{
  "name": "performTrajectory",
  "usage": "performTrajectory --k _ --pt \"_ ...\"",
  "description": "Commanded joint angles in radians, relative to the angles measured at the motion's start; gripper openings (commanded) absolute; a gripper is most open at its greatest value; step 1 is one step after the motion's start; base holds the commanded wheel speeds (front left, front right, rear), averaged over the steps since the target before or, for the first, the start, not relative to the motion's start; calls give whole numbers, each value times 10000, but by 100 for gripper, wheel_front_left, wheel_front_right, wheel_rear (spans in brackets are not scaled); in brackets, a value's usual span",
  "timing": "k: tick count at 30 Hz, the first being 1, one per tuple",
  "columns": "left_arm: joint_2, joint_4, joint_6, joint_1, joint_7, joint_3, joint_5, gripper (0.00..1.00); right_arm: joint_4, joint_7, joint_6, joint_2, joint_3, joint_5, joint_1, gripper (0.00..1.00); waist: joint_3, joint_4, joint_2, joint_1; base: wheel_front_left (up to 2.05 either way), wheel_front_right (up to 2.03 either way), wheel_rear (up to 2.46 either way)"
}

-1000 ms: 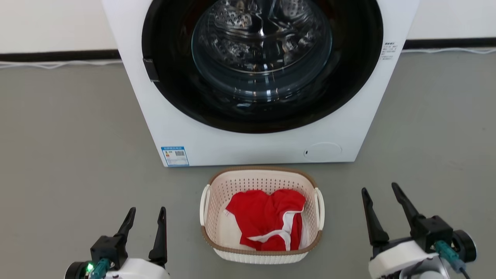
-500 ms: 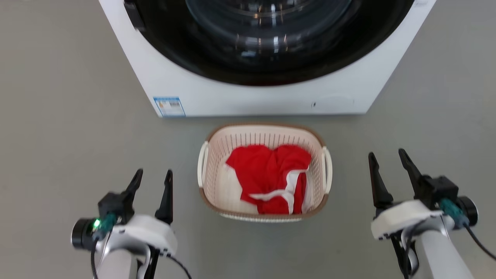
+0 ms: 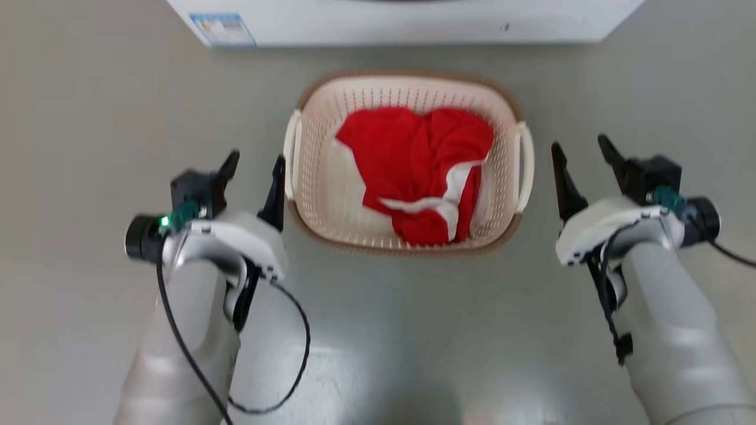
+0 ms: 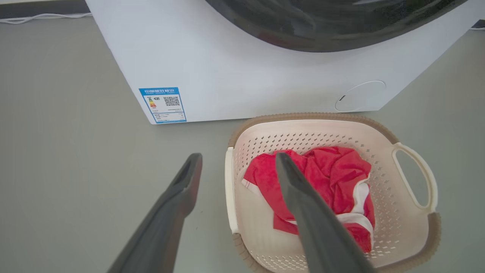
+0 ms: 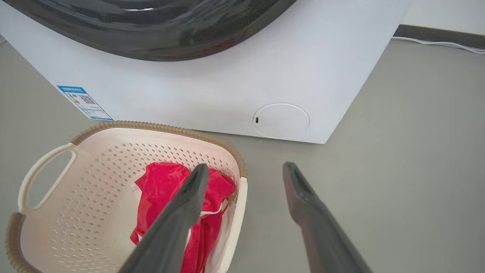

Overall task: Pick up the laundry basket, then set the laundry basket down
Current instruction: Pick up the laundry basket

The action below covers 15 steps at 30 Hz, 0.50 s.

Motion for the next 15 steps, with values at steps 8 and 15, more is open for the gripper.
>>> performTrajectory --k 8,15 --pt "191 1075 238 -1450 -61 -149 -158 100 612 -109 62 63 138 -343 -1023 100 2011 14 0 0 0 0 0" --pt "191 1495 316 -2136 -61 -94 -165 100 863 -109 62 63 77 -391 -1400 100 2603 -24 0 0 0 0 0"
